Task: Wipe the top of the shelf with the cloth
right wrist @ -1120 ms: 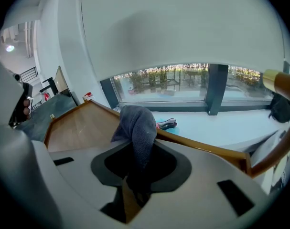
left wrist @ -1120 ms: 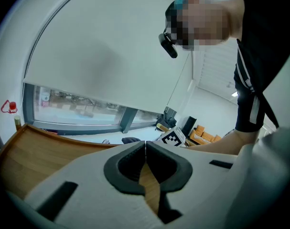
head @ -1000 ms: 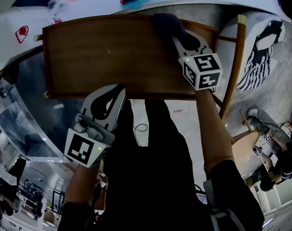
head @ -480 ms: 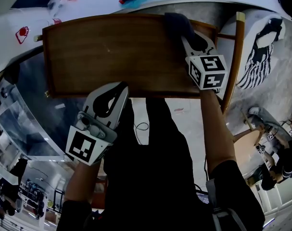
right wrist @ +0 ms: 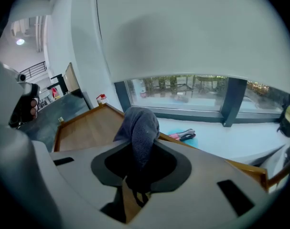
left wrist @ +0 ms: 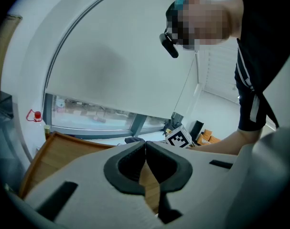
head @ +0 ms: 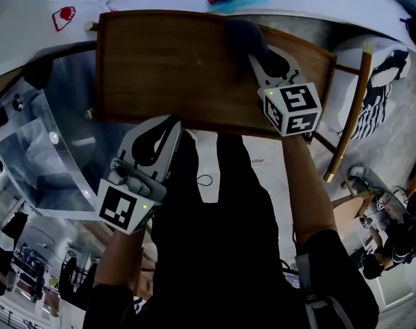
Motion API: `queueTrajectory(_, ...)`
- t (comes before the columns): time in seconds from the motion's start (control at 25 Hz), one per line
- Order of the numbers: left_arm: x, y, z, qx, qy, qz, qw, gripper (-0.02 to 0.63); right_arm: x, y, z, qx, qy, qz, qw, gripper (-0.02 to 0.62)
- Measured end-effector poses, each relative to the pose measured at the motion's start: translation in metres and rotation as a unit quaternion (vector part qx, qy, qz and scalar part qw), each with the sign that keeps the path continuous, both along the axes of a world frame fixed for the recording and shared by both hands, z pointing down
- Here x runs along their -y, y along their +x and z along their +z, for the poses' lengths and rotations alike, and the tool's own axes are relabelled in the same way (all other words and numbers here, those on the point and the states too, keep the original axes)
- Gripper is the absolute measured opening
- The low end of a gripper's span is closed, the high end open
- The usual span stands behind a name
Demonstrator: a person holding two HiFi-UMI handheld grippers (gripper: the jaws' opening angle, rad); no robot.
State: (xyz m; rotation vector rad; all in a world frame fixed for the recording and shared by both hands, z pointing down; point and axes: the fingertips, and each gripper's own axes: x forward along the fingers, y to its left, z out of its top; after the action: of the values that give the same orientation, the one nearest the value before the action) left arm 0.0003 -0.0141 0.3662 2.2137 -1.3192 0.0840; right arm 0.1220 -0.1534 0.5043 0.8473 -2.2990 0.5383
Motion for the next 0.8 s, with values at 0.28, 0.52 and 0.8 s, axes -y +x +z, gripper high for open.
queueTrajectory(0.28,-0.033,-0.070,-0.002,0.005,0.005,-0.059,0.9982,0.023,-0.034,-0.111,-0.005,0.021,0.002,-0.075,0.997,0.092)
queueTrajectory(0.52,-0.055,-0.104,-0.005,-0.002,0.012,-0.087,0.9962,0.023,-0.063,-0.186,-0.001,0.031,-0.008,-0.124,0.992,0.092)
queueTrajectory(0.8,-0.074,-0.131,-0.003,-0.010,0.008,-0.107,0.9942,0.023,-0.085,-0.244,0.013,0.029,-0.016,-0.163,0.986,0.092)
